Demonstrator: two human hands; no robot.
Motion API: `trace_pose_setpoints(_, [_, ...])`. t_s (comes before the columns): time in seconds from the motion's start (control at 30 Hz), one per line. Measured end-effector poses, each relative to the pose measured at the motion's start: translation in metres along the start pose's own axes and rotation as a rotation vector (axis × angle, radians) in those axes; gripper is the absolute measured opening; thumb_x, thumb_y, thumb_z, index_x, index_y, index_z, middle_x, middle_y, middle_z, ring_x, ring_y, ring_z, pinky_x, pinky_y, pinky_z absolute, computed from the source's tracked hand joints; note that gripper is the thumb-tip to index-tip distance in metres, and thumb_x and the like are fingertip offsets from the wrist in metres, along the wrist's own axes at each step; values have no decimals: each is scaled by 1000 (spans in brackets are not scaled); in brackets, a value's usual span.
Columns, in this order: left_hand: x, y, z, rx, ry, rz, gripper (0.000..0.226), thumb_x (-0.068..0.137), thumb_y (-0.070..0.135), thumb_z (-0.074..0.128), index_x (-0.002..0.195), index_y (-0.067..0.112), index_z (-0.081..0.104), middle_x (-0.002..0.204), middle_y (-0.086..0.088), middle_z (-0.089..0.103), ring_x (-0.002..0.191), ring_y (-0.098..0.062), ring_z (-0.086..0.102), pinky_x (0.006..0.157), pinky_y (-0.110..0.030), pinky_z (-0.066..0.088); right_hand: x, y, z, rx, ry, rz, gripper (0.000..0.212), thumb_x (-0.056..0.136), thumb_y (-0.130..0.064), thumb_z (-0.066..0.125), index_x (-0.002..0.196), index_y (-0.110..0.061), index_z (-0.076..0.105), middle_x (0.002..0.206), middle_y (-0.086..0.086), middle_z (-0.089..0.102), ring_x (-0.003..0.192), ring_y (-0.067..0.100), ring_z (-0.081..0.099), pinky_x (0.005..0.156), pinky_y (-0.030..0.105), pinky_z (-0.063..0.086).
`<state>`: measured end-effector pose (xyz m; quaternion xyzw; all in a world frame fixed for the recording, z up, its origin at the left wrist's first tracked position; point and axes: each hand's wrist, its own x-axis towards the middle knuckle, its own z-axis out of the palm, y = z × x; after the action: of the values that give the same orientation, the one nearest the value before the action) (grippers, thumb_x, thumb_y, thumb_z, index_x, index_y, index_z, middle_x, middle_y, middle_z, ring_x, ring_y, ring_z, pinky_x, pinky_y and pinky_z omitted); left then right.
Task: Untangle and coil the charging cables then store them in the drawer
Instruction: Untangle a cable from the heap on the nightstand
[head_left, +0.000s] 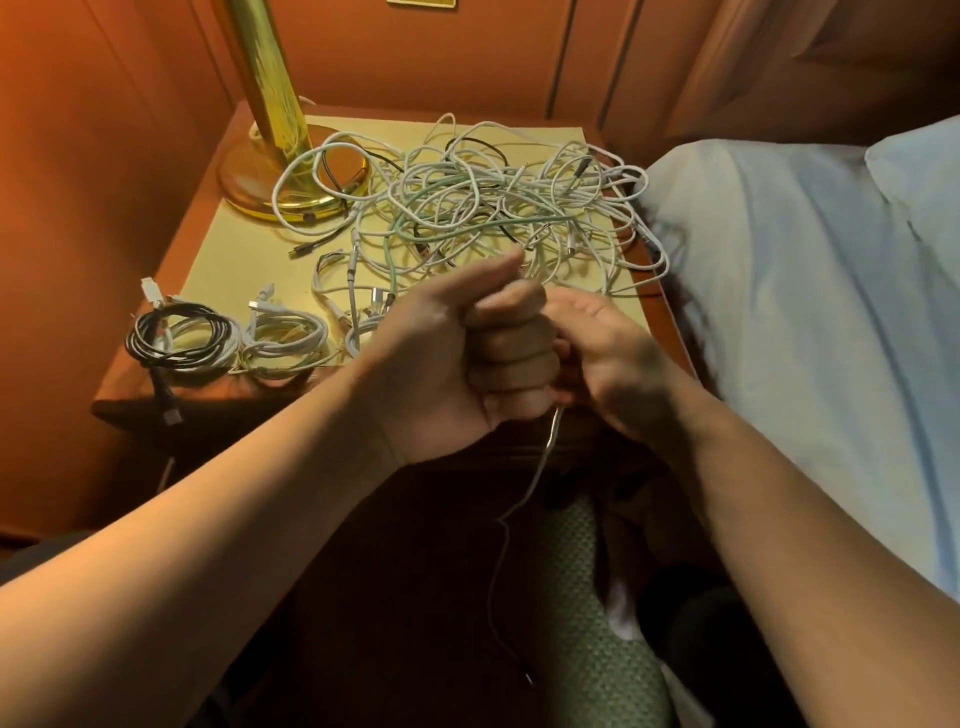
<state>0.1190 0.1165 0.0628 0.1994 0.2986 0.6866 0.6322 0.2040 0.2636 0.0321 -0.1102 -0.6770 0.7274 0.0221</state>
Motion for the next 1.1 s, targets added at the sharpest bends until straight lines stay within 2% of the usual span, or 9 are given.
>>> trace_pose_setpoints(0.1, [3,5,-2,-90,62,125,47,107,33,30,62,24,31,56,6,18,49,-10,19,48,-26,23,-5,3,17,-128,-87,57,51,105,-28,46,56,-28,57,51,-3,35,43,7,28,42,23,21])
trace_pose_setpoints(0.23, [4,12,-1,-101,173,225,43,109,30,30,68,20,40,59,6,29,53,-10,30,52,-23,41,-10,-6,18,-531,-101,15,56,109,-47,35,63,-18,50,49,-9,42,45,6,35,48,22,30])
trace_pose_setpoints(0.3, [5,18,-7,-74,248,274,39,109,28,29,74,18,44,63,4,36,57,-11,36,57,-24,45,-14,-9,18,-719,-149,17,51,101,-43,31,62,-16,51,51,-7,44,49,11,38,52,27,32])
trace_pose_setpoints(0.5, [7,22,-19,-172,345,304,36,111,25,32,86,11,54,76,-2,53,65,-13,55,65,-27,55,-29,-13,23,-738,-67,-121,46,92,-32,40,53,-11,49,49,-1,40,48,13,35,48,36,28])
trace_pose_setpoints(0.63, [6,22,-21,445,249,367,40,111,28,29,92,7,58,80,-5,61,76,-19,60,76,-31,55,-34,-17,17,-751,48,-262,44,91,-41,42,62,-10,54,57,4,50,54,25,46,49,46,36])
trace_pose_setpoints(0.73, [3,22,-23,926,259,393,41,107,28,33,93,3,62,82,-9,63,78,-23,59,72,-30,49,-39,-19,18,-837,152,-396,32,99,-33,43,81,-12,60,68,4,57,63,26,54,56,47,43])
trace_pose_setpoints(0.83, [0,19,-22,1056,215,304,48,107,31,37,92,-9,59,79,-14,58,71,-21,55,66,-29,47,-42,-21,22,-956,292,-530,20,105,-28,46,90,-18,55,71,-3,55,62,20,54,56,43,45])
trace_pose_setpoints(0.97, [-1,14,-16,905,74,150,54,110,32,31,75,0,57,62,-6,54,55,-14,49,57,-21,41,-41,-23,12,-1053,427,-595,21,106,-33,55,103,-13,59,72,-16,50,63,5,53,55,26,45])
trace_pose_setpoints(1.1, [2,9,-13,653,-48,-56,64,103,56,18,68,9,44,57,-3,29,50,-17,30,52,-29,30,-36,-20,-1,-975,426,-557,24,108,-36,55,109,-12,59,88,-10,61,82,9,65,67,35,56])
